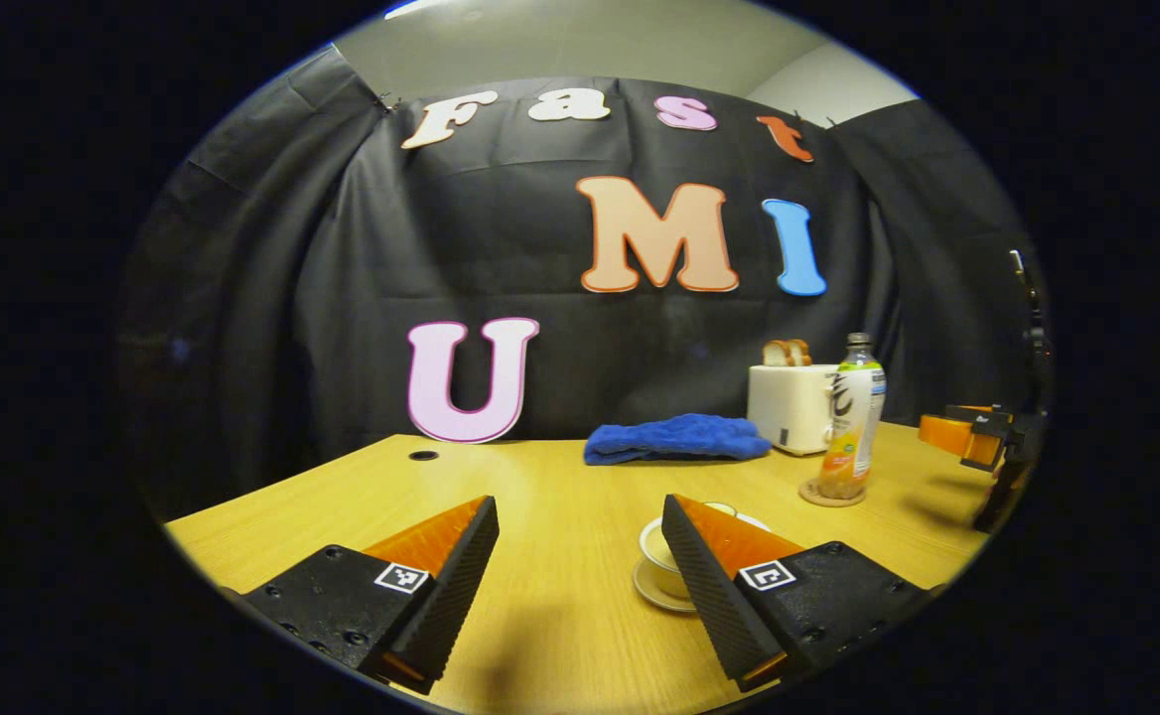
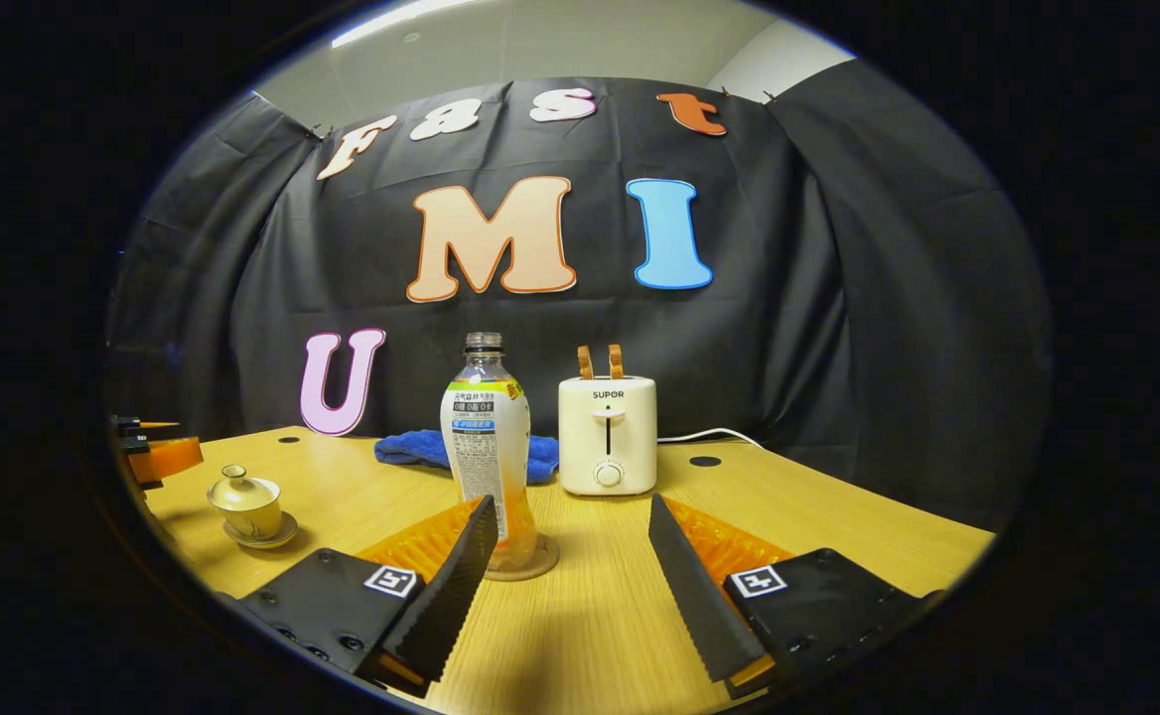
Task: Open the teacup lid with one hand, grasp the water bottle and pour water into the teacup with the other hand; after pouring, place the water bottle on the coaster and then close the teacup lid.
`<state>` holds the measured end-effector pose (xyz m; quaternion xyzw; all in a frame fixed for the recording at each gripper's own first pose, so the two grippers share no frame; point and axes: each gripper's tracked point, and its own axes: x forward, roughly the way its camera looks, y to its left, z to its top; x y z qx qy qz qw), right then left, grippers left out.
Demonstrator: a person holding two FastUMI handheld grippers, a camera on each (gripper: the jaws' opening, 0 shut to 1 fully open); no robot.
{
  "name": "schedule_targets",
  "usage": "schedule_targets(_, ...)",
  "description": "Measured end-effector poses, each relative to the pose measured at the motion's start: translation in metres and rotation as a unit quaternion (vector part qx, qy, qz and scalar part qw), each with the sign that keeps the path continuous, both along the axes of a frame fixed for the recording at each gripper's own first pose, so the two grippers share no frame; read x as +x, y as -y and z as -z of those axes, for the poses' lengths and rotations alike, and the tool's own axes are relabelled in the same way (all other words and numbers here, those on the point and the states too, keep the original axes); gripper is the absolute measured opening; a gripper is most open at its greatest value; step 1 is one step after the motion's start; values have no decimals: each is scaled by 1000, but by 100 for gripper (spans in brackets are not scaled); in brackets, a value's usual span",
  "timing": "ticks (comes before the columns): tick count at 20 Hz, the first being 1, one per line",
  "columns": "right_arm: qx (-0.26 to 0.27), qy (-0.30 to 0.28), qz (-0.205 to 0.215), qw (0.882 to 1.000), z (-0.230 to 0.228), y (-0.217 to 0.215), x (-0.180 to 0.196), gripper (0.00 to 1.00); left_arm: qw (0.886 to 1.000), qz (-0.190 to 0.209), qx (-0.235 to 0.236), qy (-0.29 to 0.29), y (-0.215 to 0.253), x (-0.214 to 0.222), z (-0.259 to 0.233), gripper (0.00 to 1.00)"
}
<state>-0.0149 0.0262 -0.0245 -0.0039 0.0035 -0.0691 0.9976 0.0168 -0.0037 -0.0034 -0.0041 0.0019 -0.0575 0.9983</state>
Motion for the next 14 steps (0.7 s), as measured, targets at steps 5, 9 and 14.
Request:
schedule_targets(5,0,0,1,1000,0,1,-2,94,999,-36,1,-1,-11,0,-2,95)
schedule_targets(9,0,0,1,1000,1,1,-1,94,999,-33,1,-1,-10,-1,-1,94)
schedule_targets(14,0,0,1,1000,1,1,-1,94,999,-34,1,-1,-11,-1,-1,94)
